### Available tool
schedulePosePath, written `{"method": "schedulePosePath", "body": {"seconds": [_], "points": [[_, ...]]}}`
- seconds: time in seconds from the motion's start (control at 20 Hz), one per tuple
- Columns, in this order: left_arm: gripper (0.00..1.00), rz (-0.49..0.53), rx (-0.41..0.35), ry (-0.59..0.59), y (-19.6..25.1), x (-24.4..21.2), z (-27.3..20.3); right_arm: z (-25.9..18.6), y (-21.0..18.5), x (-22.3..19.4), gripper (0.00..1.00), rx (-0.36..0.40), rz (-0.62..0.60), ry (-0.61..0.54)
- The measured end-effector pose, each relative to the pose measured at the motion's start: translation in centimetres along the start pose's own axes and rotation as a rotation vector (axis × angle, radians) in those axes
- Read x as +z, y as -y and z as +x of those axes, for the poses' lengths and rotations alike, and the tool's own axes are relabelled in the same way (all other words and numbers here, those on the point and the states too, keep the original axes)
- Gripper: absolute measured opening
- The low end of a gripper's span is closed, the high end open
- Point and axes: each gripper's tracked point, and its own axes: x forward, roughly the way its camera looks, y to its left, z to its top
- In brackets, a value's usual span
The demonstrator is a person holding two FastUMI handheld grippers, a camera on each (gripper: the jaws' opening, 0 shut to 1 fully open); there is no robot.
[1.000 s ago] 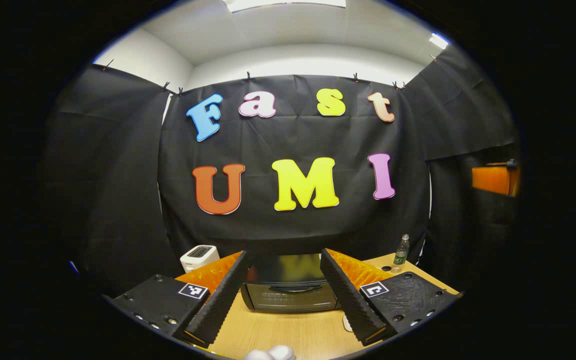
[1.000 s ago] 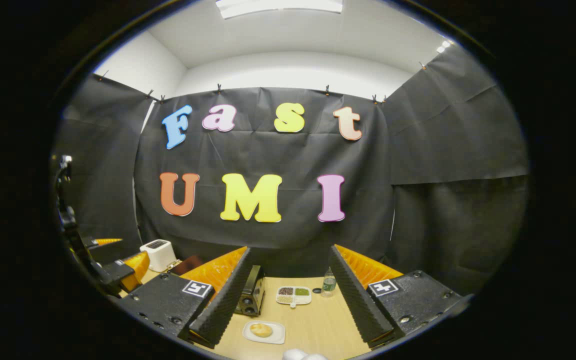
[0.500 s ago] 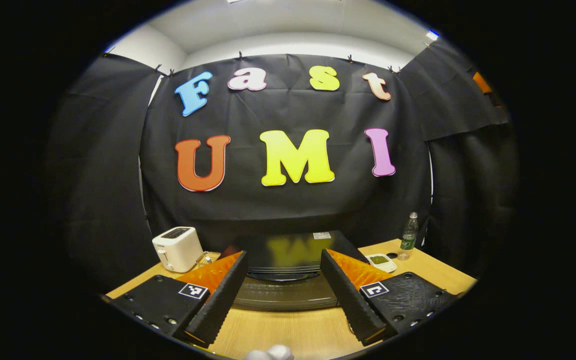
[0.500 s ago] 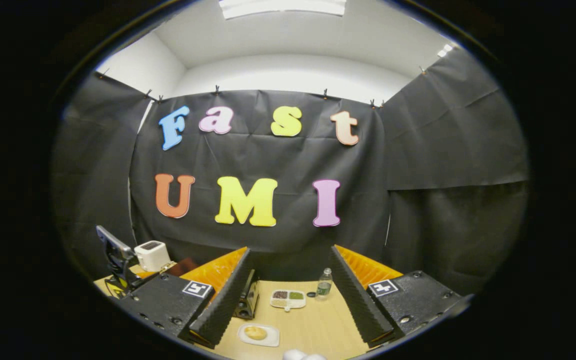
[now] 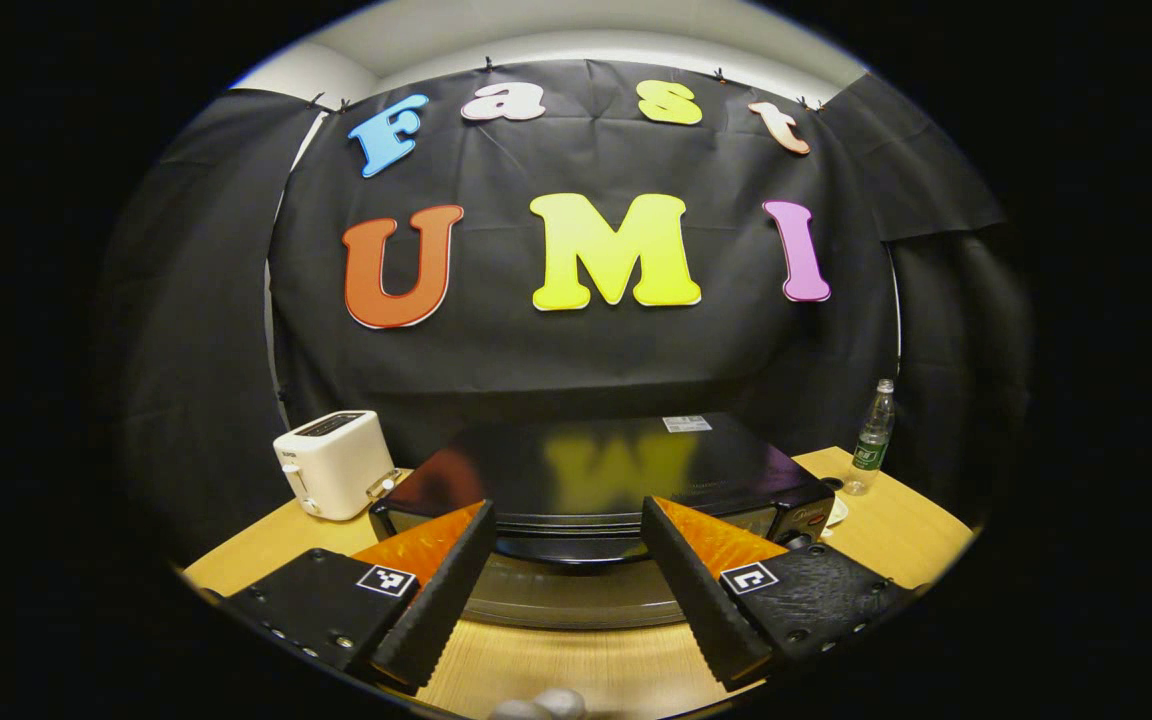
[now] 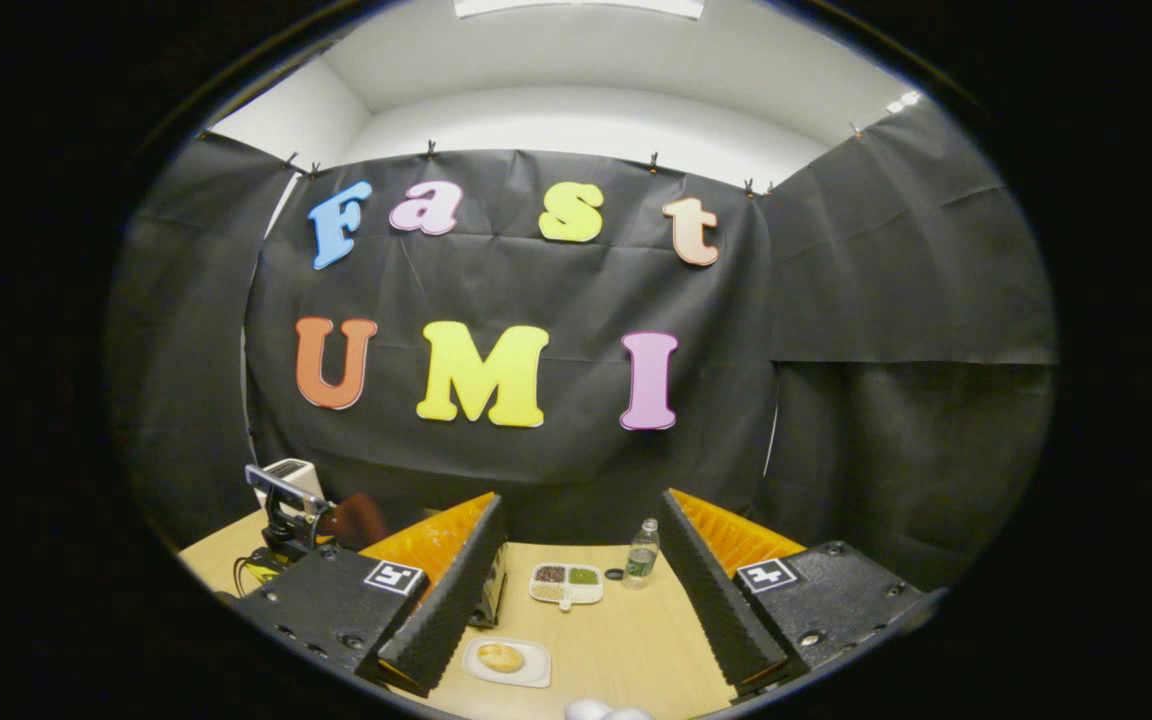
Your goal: Open the electric oven with the left hand, put the food in, and close the electric oven.
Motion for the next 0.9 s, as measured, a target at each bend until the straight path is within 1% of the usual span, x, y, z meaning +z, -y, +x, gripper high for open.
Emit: {"method": "schedulePosePath", "body": {"seconds": [0.05, 0.1, 0.2, 0.25, 0.35, 0.45, 0.5, 0.55, 0.9], "points": [[0.95, -0.007, -0.011, -0.014, 0.1, -0.5, 0.3, 0.2, -0.1, -0.3, 0.96, 0.001, -0.002, -0.008], [0.95, -0.016, -0.014, -0.025, 0.3, -0.9, 0.5, 0.1, -0.2, -0.4, 0.99, 0.000, 0.000, -0.012], [0.96, -0.009, -0.017, -0.023, 0.2, -1.0, 1.2, 0.1, -0.2, -0.7, 0.99, -0.005, -0.001, -0.020], [0.96, -0.013, -0.016, -0.032, 0.2, -1.2, 1.1, 0.2, -0.2, -0.9, 0.96, -0.006, -0.002, -0.026], [0.98, -0.015, -0.018, -0.033, 0.2, -1.0, 1.1, 0.1, -0.1, -1.2, 0.99, -0.013, 0.004, -0.036], [0.98, -0.017, -0.023, -0.042, 0.2, -1.3, 0.5, 0.1, -0.1, -1.5, 0.99, -0.013, 0.020, -0.048], [0.98, -0.017, -0.027, -0.047, 0.2, -1.4, 0.3, 0.0, -0.2, -1.5, 0.96, -0.011, 0.027, -0.051], [0.98, -0.016, -0.028, -0.048, 0.2, -1.5, -0.1, 0.1, -0.1, -1.5, 0.99, -0.012, 0.031, -0.050], [0.98, -0.009, -0.039, -0.087, 0.0, -3.5, -4.3, -0.2, -0.9, -2.1, 0.97, 0.019, 0.029, -0.048]]}}
